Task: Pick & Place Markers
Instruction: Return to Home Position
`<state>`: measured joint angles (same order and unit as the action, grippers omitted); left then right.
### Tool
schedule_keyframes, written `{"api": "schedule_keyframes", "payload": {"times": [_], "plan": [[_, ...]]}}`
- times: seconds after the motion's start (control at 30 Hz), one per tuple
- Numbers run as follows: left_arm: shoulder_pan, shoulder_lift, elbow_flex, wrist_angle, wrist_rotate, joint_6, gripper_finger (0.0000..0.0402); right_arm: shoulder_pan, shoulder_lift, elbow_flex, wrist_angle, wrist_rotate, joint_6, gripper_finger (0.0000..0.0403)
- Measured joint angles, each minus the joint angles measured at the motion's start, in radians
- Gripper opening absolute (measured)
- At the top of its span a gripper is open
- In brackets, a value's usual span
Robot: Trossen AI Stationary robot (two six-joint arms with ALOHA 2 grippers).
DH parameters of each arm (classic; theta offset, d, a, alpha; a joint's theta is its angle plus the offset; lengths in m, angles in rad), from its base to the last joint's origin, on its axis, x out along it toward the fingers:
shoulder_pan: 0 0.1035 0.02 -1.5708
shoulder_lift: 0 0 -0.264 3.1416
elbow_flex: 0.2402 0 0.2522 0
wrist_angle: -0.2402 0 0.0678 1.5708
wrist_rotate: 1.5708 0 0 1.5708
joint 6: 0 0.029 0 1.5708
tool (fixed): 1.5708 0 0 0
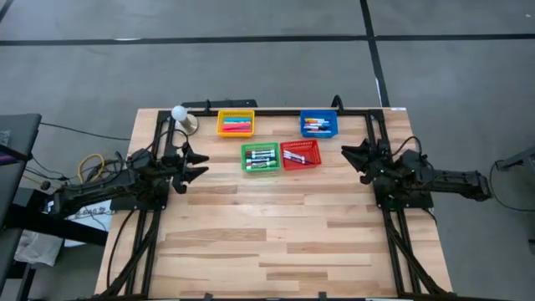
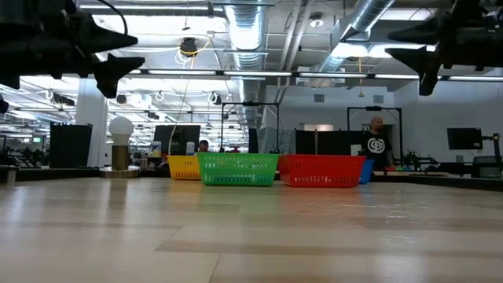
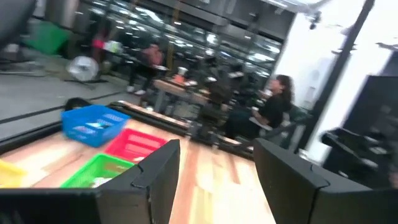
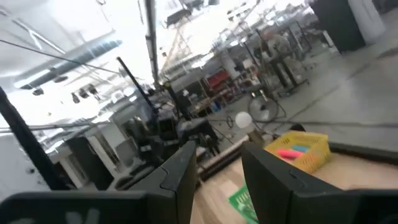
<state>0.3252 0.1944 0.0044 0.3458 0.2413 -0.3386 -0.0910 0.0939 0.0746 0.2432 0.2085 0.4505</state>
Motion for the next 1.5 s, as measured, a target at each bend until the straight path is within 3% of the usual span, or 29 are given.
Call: {"api": "schedule_keyframes", "payload": {"times": [0.17,0.43,0.8,1.03,1.5], "plan": [[0.011,0.001,0.0,-0.003,0.124,0.019,0.0204,-0.001,-0.094,0.001,-0.011,-0.051,-0.046,0.0118],[0.03,0.03,0.001,-0.037,0.125,0.093,0.0204,-0.002,-0.09,0.0,-0.169,-0.022,0.017,0.0118],[0.03,0.203,0.001,-0.017,0.07,0.091,0.0204,-0.003,-0.091,0.001,-0.219,0.015,-0.092,0.0118],[0.029,0.186,0.002,0.111,0.139,0.095,0.0204,-0.001,-0.091,0.001,-0.228,0.017,-0.084,0.0118],[0.029,0.182,0.002,0.104,0.154,0.069,0.0204,0.001,-0.091,0.001,-0.238,-0.001,-0.083,0.0118]]}}
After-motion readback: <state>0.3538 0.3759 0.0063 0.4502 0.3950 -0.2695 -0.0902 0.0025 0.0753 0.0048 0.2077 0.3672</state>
